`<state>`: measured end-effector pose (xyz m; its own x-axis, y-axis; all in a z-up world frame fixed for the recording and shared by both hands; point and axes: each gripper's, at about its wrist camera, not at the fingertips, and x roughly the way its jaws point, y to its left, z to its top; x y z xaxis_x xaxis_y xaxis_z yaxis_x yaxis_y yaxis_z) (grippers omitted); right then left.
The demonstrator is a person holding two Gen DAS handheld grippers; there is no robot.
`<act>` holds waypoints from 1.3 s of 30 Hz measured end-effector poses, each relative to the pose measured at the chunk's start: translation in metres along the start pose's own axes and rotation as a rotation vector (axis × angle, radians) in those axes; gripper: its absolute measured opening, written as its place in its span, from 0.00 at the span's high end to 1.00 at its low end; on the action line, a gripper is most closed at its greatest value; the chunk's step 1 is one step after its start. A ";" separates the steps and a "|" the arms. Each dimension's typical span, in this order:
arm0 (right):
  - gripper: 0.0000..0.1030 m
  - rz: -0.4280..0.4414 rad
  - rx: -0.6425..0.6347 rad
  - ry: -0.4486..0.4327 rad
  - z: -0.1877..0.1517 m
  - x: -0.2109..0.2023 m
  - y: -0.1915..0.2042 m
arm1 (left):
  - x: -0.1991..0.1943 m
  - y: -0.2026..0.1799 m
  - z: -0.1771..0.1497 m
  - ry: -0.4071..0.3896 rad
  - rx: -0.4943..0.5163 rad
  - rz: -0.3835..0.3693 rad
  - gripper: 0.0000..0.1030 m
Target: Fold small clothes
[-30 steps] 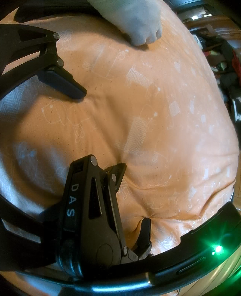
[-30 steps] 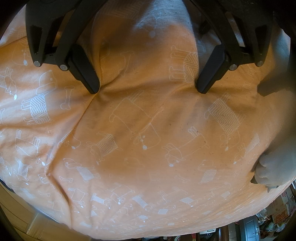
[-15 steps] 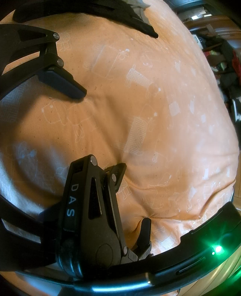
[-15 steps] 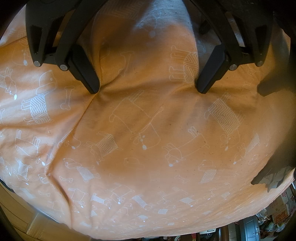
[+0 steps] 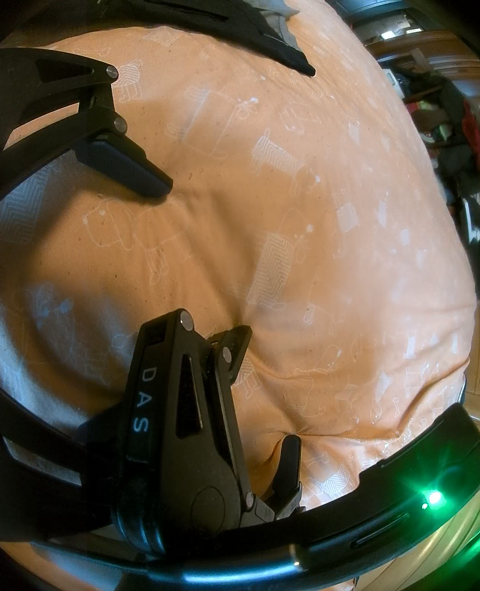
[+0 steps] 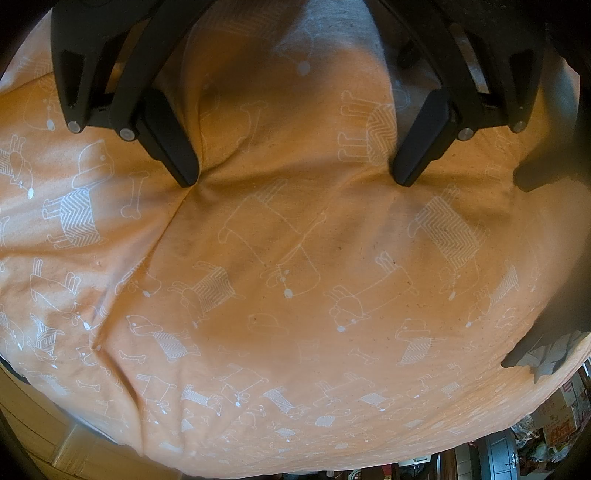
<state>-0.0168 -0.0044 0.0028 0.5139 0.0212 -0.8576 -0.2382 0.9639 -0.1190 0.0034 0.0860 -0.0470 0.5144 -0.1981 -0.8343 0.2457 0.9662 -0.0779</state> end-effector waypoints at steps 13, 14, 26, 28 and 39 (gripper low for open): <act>0.00 -0.003 -0.002 -0.001 0.000 0.000 -0.001 | 0.000 0.000 0.000 0.000 0.000 0.000 0.00; 0.00 -0.003 -0.002 -0.001 0.000 0.000 -0.001 | 0.000 0.000 0.000 0.000 0.000 0.000 0.00; 0.00 -0.005 -0.004 0.000 0.000 0.001 -0.001 | -0.001 -0.001 0.000 -0.001 0.000 0.000 0.00; 0.00 -0.004 -0.003 -0.001 -0.001 0.000 -0.001 | -0.001 -0.001 0.000 -0.001 0.000 0.000 0.00; 0.00 -0.009 -0.003 -0.001 0.000 0.000 0.002 | -0.002 0.005 -0.001 0.010 -0.005 -0.019 0.00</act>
<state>-0.0166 -0.0027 0.0025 0.5165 0.0131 -0.8562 -0.2364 0.9632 -0.1279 0.0022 0.0912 -0.0460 0.5017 -0.2149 -0.8379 0.2515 0.9630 -0.0964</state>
